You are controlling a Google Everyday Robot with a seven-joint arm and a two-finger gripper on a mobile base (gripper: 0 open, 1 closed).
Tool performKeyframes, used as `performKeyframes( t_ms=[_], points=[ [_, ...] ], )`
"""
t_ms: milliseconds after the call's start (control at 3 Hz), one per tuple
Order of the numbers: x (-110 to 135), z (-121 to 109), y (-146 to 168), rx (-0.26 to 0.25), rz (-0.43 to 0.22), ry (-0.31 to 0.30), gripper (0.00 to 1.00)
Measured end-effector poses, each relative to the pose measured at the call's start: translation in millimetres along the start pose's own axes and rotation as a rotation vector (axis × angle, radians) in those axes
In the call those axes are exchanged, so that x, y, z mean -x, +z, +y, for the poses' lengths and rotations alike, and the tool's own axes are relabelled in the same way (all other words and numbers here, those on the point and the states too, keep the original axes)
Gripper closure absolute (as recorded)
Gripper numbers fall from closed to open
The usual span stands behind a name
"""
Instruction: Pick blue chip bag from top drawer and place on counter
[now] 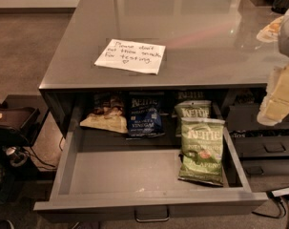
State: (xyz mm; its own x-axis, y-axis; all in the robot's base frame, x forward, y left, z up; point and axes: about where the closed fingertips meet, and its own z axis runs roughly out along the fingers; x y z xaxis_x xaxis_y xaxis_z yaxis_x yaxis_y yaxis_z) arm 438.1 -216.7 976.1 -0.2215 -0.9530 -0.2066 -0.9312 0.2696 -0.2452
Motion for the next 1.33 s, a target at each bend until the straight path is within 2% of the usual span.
performKeyframes(
  t_ms=[333, 667, 1333],
  points=[
    [0.0, 0.0, 0.1, 0.000, 0.000, 0.000, 0.00],
    [2.7, 4.9, 5.9, -0.002, -0.028, 0.001, 0.00],
    [30.3, 34.5, 58.9, -0.020, -0.168, -0.008, 0.00]
  ],
)
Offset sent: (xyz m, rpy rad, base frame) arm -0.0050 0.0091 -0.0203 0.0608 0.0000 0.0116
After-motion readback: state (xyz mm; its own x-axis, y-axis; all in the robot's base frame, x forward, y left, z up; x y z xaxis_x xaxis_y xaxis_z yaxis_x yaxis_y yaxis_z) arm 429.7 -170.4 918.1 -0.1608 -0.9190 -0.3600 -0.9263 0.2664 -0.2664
